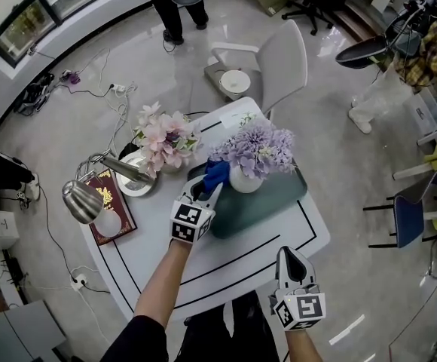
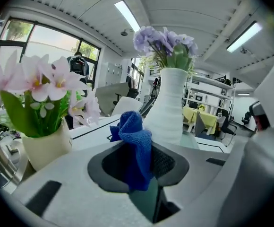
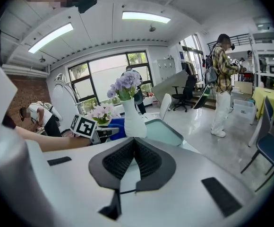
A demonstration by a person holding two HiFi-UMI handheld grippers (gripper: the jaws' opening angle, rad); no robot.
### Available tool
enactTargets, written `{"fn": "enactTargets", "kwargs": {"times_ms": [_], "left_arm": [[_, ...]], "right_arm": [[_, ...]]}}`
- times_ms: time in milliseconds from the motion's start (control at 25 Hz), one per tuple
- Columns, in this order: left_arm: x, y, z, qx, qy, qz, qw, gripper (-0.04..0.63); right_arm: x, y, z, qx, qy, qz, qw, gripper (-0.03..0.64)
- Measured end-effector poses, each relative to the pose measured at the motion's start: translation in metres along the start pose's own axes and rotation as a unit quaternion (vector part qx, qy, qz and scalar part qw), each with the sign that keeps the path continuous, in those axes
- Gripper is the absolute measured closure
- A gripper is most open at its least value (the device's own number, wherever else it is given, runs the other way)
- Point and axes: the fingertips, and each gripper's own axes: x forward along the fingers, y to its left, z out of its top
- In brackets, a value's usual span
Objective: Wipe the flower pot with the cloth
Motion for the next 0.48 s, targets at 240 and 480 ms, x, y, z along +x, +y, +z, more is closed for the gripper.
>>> {"fn": "enactTargets", "kwargs": {"times_ms": [240,480], "left_arm": [[-0.051,-0.047,0.036,-0.012,-0.073,-0.002,0.9973,0.489],[-0.044,-0.108,0.052,0.024,-0.084,-0.061,0.9943,0.489]], "right_arm": [[0.009,-0.004,0.004,0.006,-0.012,0.004,1.000,0.609],[0.008,-0.012,0.007,0.012,-0.018,0.001,1.000,0.609]]}}
